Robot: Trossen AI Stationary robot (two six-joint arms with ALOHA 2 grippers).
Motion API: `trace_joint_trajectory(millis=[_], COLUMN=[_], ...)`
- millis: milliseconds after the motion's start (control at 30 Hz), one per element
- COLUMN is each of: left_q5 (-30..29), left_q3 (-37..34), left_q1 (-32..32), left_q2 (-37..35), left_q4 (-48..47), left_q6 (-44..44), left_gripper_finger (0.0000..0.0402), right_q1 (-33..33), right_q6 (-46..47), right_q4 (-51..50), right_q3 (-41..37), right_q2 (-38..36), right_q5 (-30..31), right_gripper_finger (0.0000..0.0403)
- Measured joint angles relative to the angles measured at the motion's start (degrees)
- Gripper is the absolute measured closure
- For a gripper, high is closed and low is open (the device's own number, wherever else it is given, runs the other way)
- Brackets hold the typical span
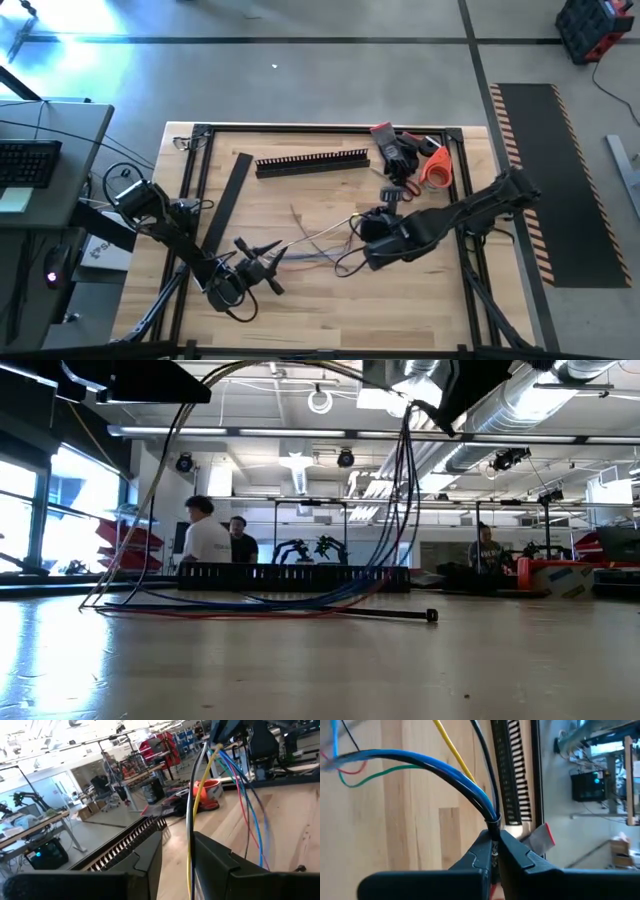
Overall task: Ziptie cables
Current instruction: Wrap the cables together using a black zip tie
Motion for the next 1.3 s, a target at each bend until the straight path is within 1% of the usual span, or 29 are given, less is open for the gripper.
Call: trace_joint_trajectory(millis=[67,200,300,367,467,567,667,767,833,900,967,1033,1133,1167,1233,1300], left_q5=[0.04,1.26,2.01,2.1,2.08,3.68,5.09,4.83,3.38,0.5,0.12,0.0,-0.03,0.06,0.1,0.13], left_q3=[0.0,0.0,0.0,0.02,0.1,1.36,2.42,2.56,2.56,2.55,2.11,0.95,-1.66,-2.74,-4.93,-7.01], left_q1=[-0.26,-0.44,-0.44,-0.44,-0.78,-1.69,-2.85,-5.14,-7.34,-10.27,-13.46,-16.72,-20.78,-21.84,-23.21,-23.67], left_q2=[0.0,0.0,0.0,-0.06,-1.42,-4.75,-10.08,-16.08,-19.85,-23.05,-25.7,-27.88,-29.48,-29.45,-29.37,-29.0], left_q4=[-1.92,-8.38,-10.62,-10.41,-9.21,-9.13,-9.03,-9.59,-10.82,-12.22,-13.0,-13.26,-13.78,-13.93,-14.2,-14.09], left_q6=[-1.93,-8.7,-12.6,-12.8,-10.58,-3.94,2.67,7.13,8.91,9.31,8.47,5.73,0.53,-1.4,-5.75,-10.49], left_gripper_finger=[0.0315,0.0315,0.0315,0.0314,0.0309,0.0297,0.0276,0.0252,0.0241,0.0237,0.0236,0.0236,0.0236,0.0236,0.0236,0.0236], right_q1=[-0.48,-1.65,-2.32,-2.42,-2.61,-2.8,-3.49,-4.56,-5.47,-6.21,-7.2,-8.6,-11.17,-11.96,-13.53,-14.75], right_q6=[-0.11,-1.54,-5.9,-9.58,-15.53,-23.04,-31.15,-36.25,-38.64,-40.37,-41.16,-40.84,-35.6,-32.74,-28.33,-25.57], right_q4=[-0.6,-0.33,3.64,6.88,14.09,23.8,34.43,43.71,47.4,50.3,52.57,53.35,50.68,49.83,48.04,48.58], right_q3=[0.0,0.0,0.0,0.27,2.58,5.28,8.49,11.43,13.3,15.07,16.26,16.77,16.4,15.49,11.16,4.76], right_q2=[0.99,1.73,1.72,1.61,1.51,1.43,1.43,1.38,1.38,1.38,1.35,1.32,1.65,1.73,1.77,1.99], right_q5=[0.08,0.33,0.52,0.48,0.4,-0.93,-5.15,-11.23,-15.01,-17.21,-18.81,-20.57,-24.19,-26.22,-29.71,-30.51], right_gripper_finger=[0.0403,0.0403,0.0403,0.0403,0.0403,0.0403,0.0403,0.0403,0.0403,0.0403,0.0403,0.0403,0.0403,0.0403,0.0403,0.0403])
